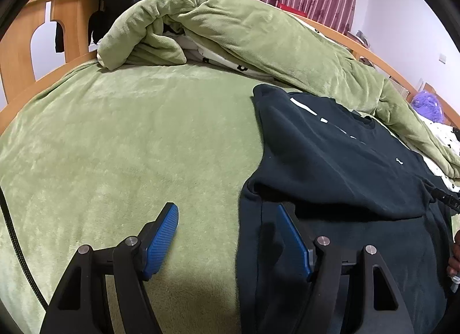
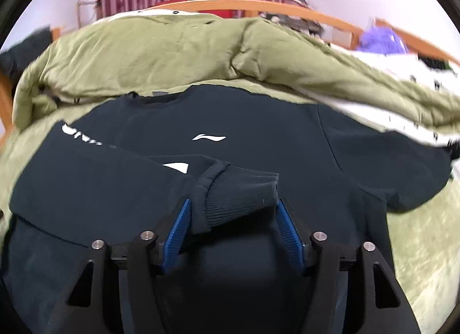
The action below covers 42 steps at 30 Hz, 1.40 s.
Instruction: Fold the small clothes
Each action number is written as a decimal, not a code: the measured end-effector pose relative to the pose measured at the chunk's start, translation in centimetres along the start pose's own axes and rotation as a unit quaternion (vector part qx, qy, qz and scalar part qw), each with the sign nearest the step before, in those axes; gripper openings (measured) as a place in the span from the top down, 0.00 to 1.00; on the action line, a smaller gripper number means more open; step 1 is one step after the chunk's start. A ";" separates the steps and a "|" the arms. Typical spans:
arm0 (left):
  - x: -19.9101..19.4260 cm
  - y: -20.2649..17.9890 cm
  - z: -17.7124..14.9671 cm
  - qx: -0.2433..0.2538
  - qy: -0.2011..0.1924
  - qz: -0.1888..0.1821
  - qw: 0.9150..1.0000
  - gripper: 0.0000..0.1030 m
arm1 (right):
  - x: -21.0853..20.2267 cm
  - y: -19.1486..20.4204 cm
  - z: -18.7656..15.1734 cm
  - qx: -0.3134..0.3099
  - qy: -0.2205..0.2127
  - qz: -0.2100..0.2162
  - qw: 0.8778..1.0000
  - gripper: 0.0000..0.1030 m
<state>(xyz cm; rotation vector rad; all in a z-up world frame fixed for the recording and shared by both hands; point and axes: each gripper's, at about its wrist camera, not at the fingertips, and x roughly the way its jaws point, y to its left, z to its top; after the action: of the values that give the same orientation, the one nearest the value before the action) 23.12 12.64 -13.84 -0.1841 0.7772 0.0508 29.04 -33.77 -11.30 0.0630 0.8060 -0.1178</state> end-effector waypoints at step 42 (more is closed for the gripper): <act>1.9 -2.1 -1.5 0.050 0.027 0.025 0.998 0.24 | -9.4 -13.7 3.5 0.022 -0.053 -0.096 0.994 0.28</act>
<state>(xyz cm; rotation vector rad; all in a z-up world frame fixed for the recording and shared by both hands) 23.65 10.30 -15.87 -0.0706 0.8365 0.0542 23.38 -46.96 -2.25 0.0200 0.7029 -0.3175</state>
